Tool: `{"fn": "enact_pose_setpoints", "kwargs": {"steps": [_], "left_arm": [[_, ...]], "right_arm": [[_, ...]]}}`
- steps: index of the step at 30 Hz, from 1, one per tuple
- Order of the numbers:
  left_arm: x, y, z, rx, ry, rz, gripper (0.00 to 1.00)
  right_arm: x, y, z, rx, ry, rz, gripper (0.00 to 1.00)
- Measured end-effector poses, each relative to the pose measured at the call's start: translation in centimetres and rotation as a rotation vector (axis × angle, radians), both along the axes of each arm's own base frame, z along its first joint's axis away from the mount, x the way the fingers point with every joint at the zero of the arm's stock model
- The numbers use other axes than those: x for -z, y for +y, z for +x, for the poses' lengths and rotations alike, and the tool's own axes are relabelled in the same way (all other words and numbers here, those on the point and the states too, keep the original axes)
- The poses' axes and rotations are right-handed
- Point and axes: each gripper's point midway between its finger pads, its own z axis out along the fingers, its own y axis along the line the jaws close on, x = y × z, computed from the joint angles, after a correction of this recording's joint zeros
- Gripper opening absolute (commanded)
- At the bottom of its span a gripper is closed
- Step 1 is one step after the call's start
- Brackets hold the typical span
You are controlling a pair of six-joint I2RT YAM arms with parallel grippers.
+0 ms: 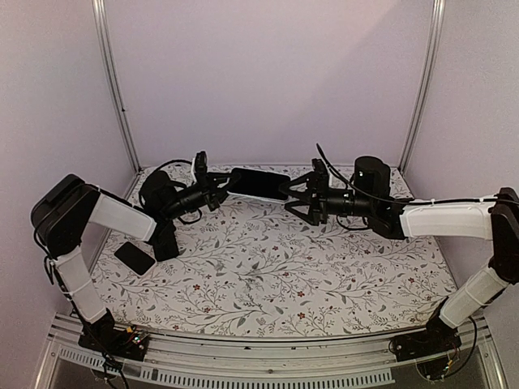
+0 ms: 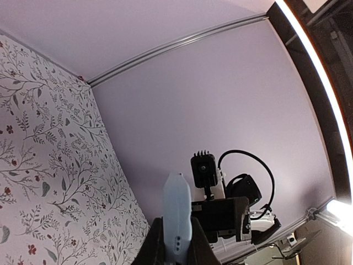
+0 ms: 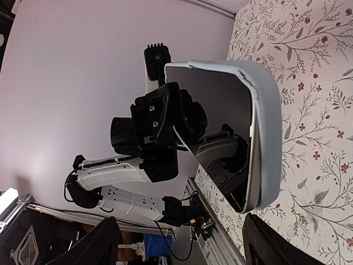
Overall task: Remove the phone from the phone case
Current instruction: Remove the phone case from the phone.
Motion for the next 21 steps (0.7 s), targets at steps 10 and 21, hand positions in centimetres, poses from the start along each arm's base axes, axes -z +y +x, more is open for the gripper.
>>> {"fn": "enact_pose_setpoints", "kwargs": {"steps": [10, 21], "left_arm": [[0.3, -0.12, 0.07, 0.005, 0.006, 0.003, 0.0], [-0.1, -0.18, -0.15, 0.019, 0.021, -0.021, 0.0]], "right_arm": [[-0.57, -0.08, -0.16, 0.003, -0.008, 0.009, 0.79], [-0.56, -0.45, 0.42, 0.023, -0.009, 0.008, 0.79]]}}
